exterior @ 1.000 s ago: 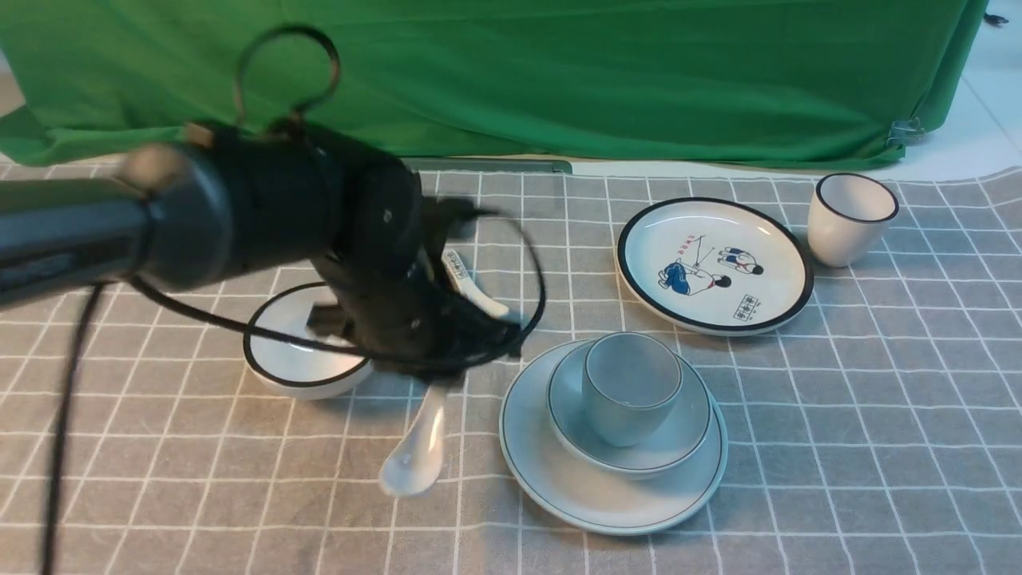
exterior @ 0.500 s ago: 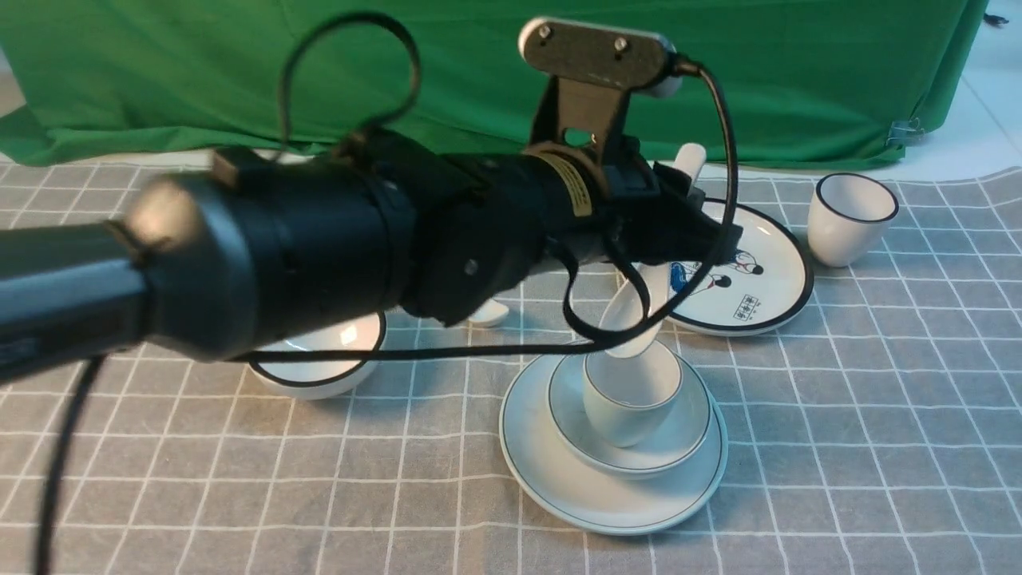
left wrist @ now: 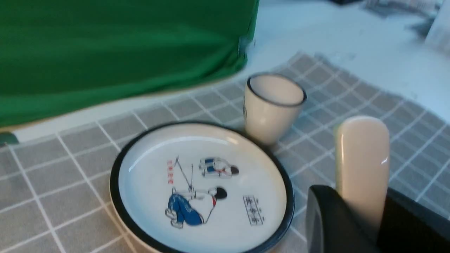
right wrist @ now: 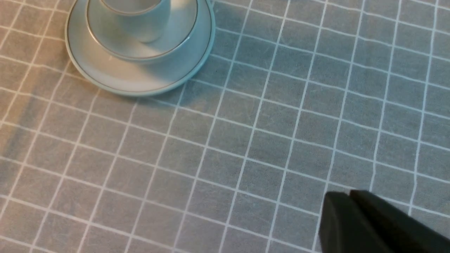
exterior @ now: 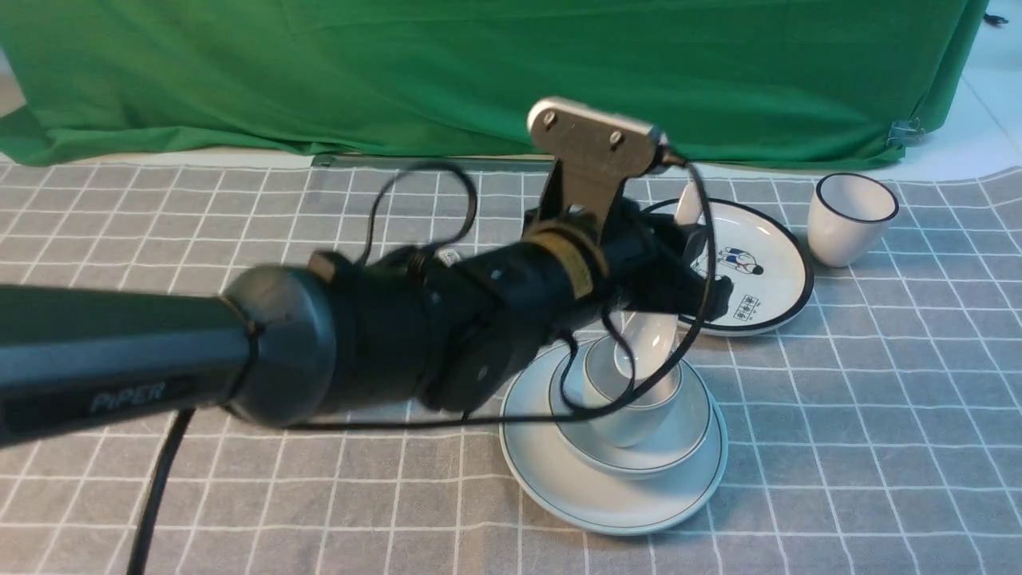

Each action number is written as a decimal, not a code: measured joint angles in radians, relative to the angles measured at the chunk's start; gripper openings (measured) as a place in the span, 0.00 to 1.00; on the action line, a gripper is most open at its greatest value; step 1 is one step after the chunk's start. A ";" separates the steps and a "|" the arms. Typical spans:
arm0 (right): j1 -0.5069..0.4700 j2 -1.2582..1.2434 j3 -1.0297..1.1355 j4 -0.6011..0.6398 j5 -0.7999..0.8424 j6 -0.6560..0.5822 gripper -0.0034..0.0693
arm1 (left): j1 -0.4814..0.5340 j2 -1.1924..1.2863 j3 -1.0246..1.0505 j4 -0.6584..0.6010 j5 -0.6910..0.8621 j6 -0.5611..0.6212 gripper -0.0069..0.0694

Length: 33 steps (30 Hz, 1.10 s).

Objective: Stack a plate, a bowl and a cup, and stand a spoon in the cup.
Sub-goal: Use the left arm to put the blue soup spoon into the blue teacup in the middle

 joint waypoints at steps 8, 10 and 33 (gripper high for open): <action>0.000 0.000 0.000 0.000 -0.023 -0.018 0.14 | 0.003 0.001 0.095 0.000 -0.163 0.031 0.24; 0.000 0.000 0.000 0.000 -0.026 -0.019 0.14 | 0.003 0.001 0.098 0.007 -0.167 0.033 0.24; 0.000 0.000 0.000 0.000 -0.029 -0.019 0.17 | 0.003 0.091 0.105 0.039 -0.197 0.037 0.33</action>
